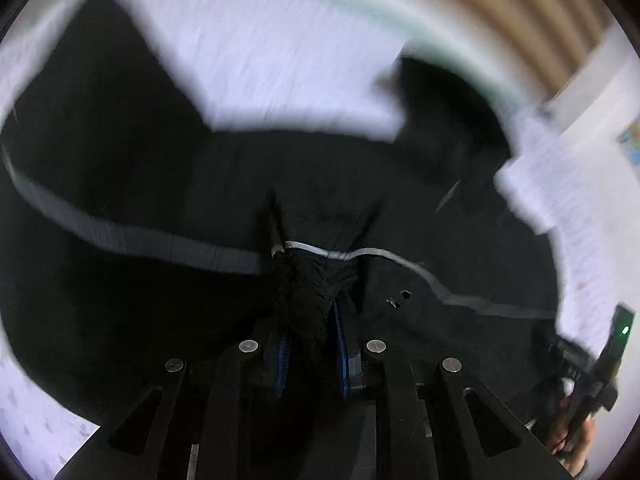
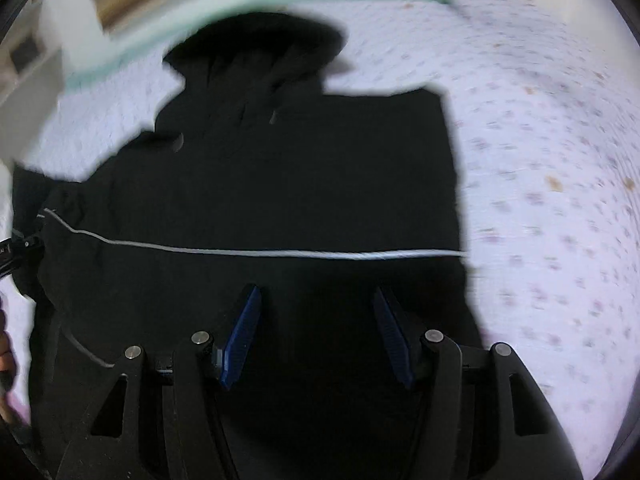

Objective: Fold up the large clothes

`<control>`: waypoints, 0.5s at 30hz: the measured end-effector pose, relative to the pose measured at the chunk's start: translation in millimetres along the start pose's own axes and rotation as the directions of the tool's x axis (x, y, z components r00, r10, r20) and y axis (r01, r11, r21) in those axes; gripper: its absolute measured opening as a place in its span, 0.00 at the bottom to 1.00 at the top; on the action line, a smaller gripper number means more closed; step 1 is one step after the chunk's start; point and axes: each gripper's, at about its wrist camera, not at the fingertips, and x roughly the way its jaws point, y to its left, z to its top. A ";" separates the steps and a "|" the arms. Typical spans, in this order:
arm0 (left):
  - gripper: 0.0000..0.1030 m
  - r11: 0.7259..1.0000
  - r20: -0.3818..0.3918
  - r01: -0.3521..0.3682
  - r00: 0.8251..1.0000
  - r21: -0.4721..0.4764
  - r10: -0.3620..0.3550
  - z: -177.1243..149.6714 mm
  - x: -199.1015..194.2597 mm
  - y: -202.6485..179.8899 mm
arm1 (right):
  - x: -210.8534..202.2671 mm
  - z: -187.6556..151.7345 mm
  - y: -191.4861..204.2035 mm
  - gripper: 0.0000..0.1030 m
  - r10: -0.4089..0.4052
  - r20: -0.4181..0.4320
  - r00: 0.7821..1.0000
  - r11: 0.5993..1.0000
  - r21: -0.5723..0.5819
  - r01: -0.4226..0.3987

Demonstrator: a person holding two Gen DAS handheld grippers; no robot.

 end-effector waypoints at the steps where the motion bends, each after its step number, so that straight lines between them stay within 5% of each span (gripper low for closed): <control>1: 0.21 1.000 0.005 0.003 1.000 0.014 -0.004 -3.4 5.5 1.3 | 16.4 -3.3 8.3 0.62 -0.047 -0.022 0.999 0.999 -0.025 0.046; 6: 0.29 0.998 0.095 0.001 0.995 0.069 -0.007 -6.6 -26.6 -9.9 | 20.9 -4.5 10.5 0.63 -0.063 -0.023 0.998 0.998 -0.033 0.062; 9: 0.55 0.997 0.219 -0.011 0.976 0.079 -0.007 -5.6 -68.9 -11.1 | 2.6 -0.3 13.8 0.63 -0.061 -0.028 0.998 0.998 -0.029 0.060; 10: 0.65 0.995 0.260 -0.005 0.965 0.100 -0.021 -6.7 -83.4 -16.9 | -9.6 0.4 20.5 0.63 -0.029 -0.006 1.000 0.999 -0.035 0.029; 15: 0.66 0.986 0.214 0.065 0.972 0.153 -0.097 -3.1 -75.3 -39.2 | -51.8 9.0 68.7 0.63 0.202 0.058 0.978 0.979 -0.039 -0.200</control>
